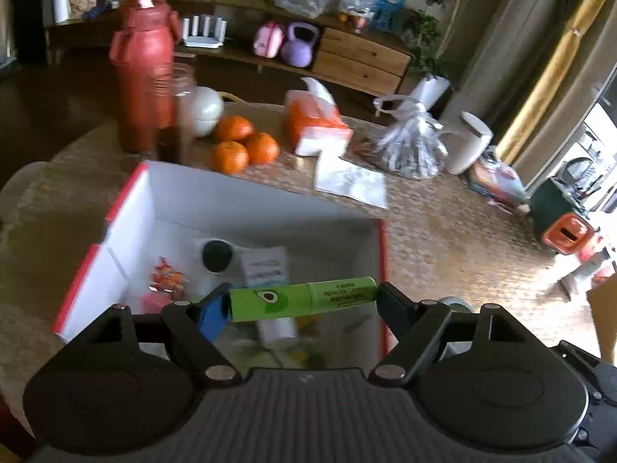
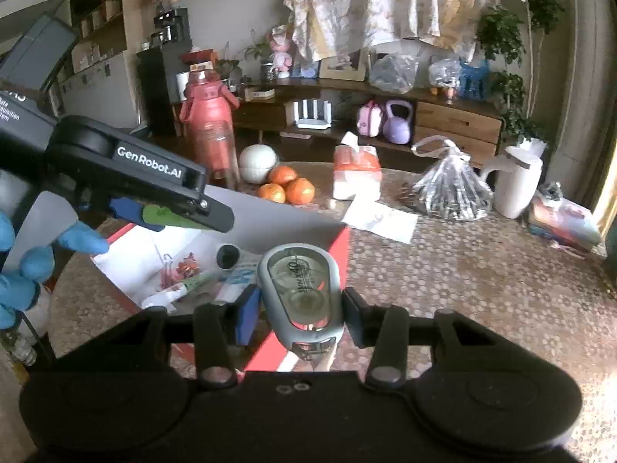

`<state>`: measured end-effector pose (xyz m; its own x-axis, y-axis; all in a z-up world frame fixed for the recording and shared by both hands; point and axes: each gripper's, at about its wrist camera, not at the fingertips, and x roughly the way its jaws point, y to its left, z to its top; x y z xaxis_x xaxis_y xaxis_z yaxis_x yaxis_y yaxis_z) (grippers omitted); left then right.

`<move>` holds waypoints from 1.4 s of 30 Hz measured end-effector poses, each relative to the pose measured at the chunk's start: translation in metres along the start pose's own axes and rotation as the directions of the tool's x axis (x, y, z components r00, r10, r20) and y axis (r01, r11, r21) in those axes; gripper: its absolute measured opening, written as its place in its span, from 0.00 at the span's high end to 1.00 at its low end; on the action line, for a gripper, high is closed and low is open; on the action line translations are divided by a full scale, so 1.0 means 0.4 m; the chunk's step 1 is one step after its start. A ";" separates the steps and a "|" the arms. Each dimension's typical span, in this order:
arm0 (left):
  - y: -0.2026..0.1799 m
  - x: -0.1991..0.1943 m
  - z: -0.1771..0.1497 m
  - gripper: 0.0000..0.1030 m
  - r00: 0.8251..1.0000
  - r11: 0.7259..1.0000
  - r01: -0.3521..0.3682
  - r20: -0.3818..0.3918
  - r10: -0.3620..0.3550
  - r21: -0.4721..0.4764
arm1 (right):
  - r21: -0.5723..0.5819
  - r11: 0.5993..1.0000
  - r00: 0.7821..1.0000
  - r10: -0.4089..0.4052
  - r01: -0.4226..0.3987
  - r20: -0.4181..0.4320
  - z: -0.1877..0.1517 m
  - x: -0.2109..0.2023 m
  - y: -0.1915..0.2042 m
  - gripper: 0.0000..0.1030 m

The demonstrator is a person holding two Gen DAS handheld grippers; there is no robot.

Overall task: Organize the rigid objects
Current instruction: 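Carry the highlighter with the left tool while the right tool carries the dispenser over the box, then open the left tool to drop the highlighter while the right tool releases the dispenser into the box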

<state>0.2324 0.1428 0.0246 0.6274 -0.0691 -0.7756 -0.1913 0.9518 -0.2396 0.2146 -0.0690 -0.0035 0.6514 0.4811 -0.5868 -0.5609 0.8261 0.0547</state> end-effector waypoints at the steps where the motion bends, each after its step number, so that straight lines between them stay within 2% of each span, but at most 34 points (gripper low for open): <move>1: 0.016 0.002 0.003 0.21 1.000 1.000 -0.010 0.001 0.010 -0.001 | -0.001 1.000 1.000 0.004 -0.004 -0.003 0.002 0.005 0.007 0.56; 7: 0.092 0.027 0.006 0.21 0.998 0.998 -0.059 -0.010 0.059 -0.002 | -0.002 1.000 0.999 0.024 -0.024 -0.026 0.015 0.056 0.046 0.56; 13: 0.163 0.063 0.011 0.21 0.997 0.997 -0.070 -0.027 0.069 -0.025 | -0.007 0.999 0.998 0.043 -0.043 -0.046 0.021 0.116 0.076 0.56; 25: 0.242 0.187 0.001 0.21 0.983 0.988 -0.153 -0.098 0.153 0.008 | -0.045 0.998 0.993 0.038 -0.043 -0.115 0.014 0.252 0.141 0.56; 29: 0.247 0.222 0.001 0.21 0.978 0.985 -0.169 -0.121 0.170 0.020 | -0.049 0.998 0.991 0.027 -0.033 -0.130 0.007 0.286 0.149 0.56; 34: 0.218 0.249 0.001 0.21 0.975 0.977 -0.191 -0.099 0.200 0.092 | -0.051 0.998 0.988 0.013 -0.021 -0.155 -0.010 0.318 0.150 0.56; 42: 0.182 0.296 -0.009 0.21 0.969 0.964 -0.211 -0.091 0.228 0.164 | -0.091 0.996 0.990 0.005 -0.018 -0.141 -0.027 0.314 0.164 0.56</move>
<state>0.2903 0.2029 -0.0867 0.4959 0.1225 -0.8597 -0.1931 0.9808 0.0284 0.2544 0.0424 -0.0824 0.5700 0.4393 -0.6943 -0.6170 0.7869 -0.0086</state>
